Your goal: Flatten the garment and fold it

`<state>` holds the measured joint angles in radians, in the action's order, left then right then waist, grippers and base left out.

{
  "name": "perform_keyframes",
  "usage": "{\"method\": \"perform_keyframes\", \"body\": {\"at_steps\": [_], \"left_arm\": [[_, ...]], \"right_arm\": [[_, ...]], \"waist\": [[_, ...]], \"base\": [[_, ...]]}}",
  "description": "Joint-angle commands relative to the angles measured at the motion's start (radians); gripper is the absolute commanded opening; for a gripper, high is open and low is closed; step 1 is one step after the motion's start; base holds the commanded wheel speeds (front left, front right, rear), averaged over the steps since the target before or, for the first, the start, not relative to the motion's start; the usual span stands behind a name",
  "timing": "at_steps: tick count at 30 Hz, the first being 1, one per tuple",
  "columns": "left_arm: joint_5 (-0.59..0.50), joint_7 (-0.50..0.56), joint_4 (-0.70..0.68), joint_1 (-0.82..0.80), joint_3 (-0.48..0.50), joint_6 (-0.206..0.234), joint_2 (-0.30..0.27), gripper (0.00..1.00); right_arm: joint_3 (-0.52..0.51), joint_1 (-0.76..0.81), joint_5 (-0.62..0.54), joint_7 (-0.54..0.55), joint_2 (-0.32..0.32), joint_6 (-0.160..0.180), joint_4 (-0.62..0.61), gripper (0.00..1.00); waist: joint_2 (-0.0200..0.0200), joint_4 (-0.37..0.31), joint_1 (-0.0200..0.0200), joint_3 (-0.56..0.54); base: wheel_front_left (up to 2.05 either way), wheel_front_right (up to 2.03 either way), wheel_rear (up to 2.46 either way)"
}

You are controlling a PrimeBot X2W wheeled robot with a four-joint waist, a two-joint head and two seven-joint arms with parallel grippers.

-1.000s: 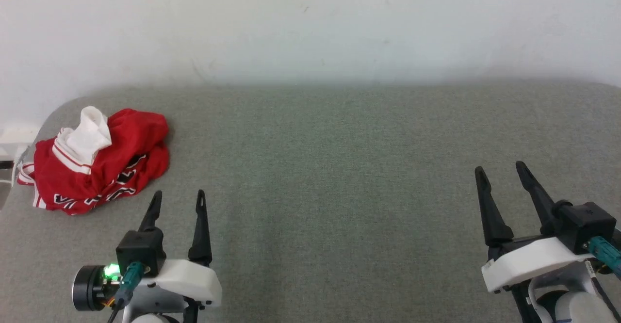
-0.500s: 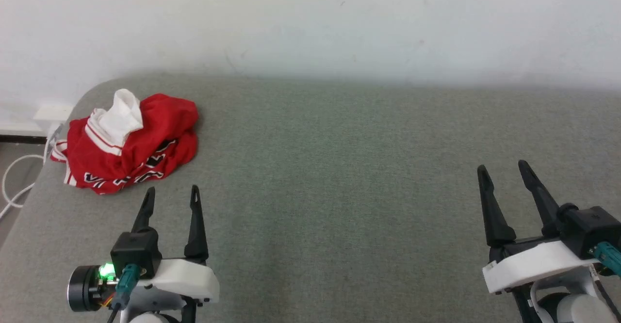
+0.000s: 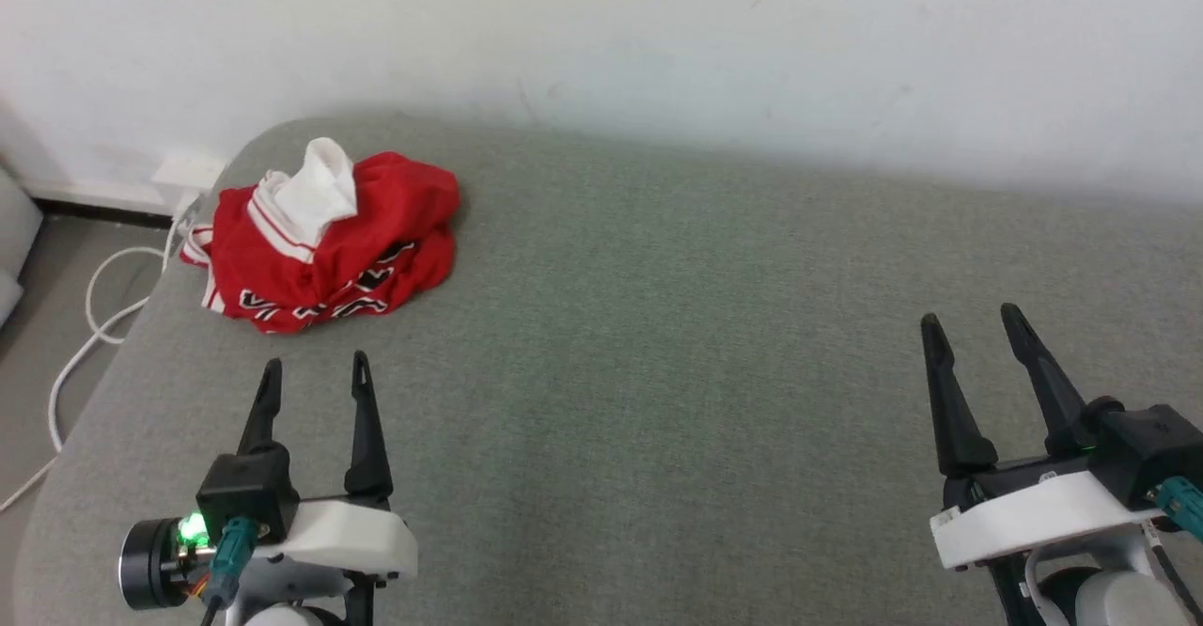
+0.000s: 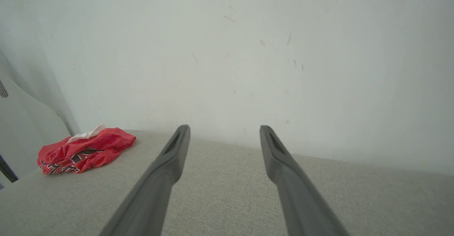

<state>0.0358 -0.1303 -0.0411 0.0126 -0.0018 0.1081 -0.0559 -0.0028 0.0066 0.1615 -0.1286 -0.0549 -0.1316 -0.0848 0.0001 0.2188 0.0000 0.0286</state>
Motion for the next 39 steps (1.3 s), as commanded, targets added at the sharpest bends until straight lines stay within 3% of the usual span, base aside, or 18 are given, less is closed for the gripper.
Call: {"method": "perform_keyframes", "body": {"at_steps": [1, 23, 33, 39], "left_arm": [[0.006, -0.01, -0.007, -0.014, 0.003, 0.009, 0.003, 1.0], [0.044, -0.056, -0.008, -0.008, 0.023, 0.053, 0.004, 1.0], [0.051, -0.077, 0.029, -0.073, 0.073, -0.012, 0.003, 1.0], [0.057, -0.09, 0.169, -0.242, 0.11, -0.07, -0.05, 1.0]], "right_arm": [[-0.001, 0.016, 0.012, -0.012, 0.002, 0.001, -0.009, 1.0], [0.008, 0.031, 0.035, -0.058, 0.003, 0.001, -0.022, 1.0], [0.017, 0.023, 0.035, -0.079, 0.004, 0.001, -0.036, 1.0], [0.021, 0.003, 0.024, -0.092, 0.004, 0.001, -0.05, 1.0]], "waist": [[-0.0001, 0.025, 0.0, 0.003], [-0.0001, 0.173, 0.0, 0.015], [-0.0001, 0.173, 0.0, 0.043], [-0.0001, 0.143, 0.0, 0.098]], "base": [[0.0, 0.0, 0.0], [0.0, 0.0, 0.0], [0.0, 0.0, 0.0], [0.0, 0.0, 0.0]]}}
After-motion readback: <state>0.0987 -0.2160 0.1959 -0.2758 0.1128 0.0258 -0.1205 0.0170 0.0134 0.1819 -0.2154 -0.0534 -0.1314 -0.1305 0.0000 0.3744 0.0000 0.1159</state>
